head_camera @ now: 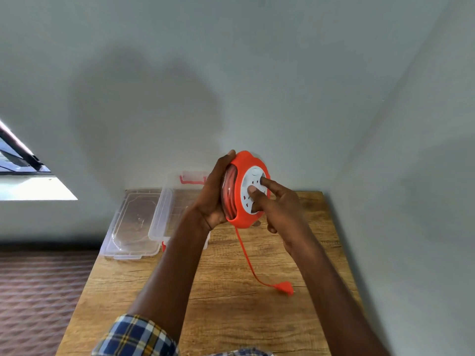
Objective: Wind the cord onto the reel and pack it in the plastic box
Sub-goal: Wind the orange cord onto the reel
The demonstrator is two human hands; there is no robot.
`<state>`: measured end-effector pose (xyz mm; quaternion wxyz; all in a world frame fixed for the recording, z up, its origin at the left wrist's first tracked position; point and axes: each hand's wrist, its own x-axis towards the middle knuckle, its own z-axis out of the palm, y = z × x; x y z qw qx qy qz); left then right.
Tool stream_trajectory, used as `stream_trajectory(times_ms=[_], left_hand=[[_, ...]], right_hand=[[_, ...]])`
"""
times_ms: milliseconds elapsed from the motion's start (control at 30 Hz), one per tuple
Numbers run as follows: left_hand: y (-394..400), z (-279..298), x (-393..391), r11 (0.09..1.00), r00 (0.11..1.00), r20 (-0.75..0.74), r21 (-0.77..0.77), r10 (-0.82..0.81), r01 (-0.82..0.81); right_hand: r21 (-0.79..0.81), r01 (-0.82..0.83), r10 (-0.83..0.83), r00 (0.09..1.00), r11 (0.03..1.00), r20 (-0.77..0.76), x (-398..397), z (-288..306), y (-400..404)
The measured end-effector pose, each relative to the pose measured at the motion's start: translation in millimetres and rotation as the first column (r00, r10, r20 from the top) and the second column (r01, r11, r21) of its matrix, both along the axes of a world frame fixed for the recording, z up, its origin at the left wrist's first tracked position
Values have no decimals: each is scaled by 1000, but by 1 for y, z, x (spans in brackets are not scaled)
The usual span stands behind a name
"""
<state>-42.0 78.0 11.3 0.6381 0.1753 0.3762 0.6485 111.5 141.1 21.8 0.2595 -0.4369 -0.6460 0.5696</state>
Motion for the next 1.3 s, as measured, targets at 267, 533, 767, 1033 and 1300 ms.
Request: stream_trajectory(times_ms=[267,533,767,1033,1300], left_hand=[[0,4,-5,994,991,80,37,104,-108],[-4,6,-1,994,993,54,27,106,-107],[-3,10,-1,993,996,6,64,94,-95],[-3,7,0,995,995,-25,25,99,-98],[-4,14,-15,996,995,80,72,54,-60]], right_hand=[[633,-388,162,908,670,386,11,10,15],[693,-380,93,905,613,414,10,10,8],[590,-44,-112,968,806,224,-3,6,-11],[303,123,-159,982,945,98,-18,2,-10],[716,-271,103,957,643,270,12,9,14]])
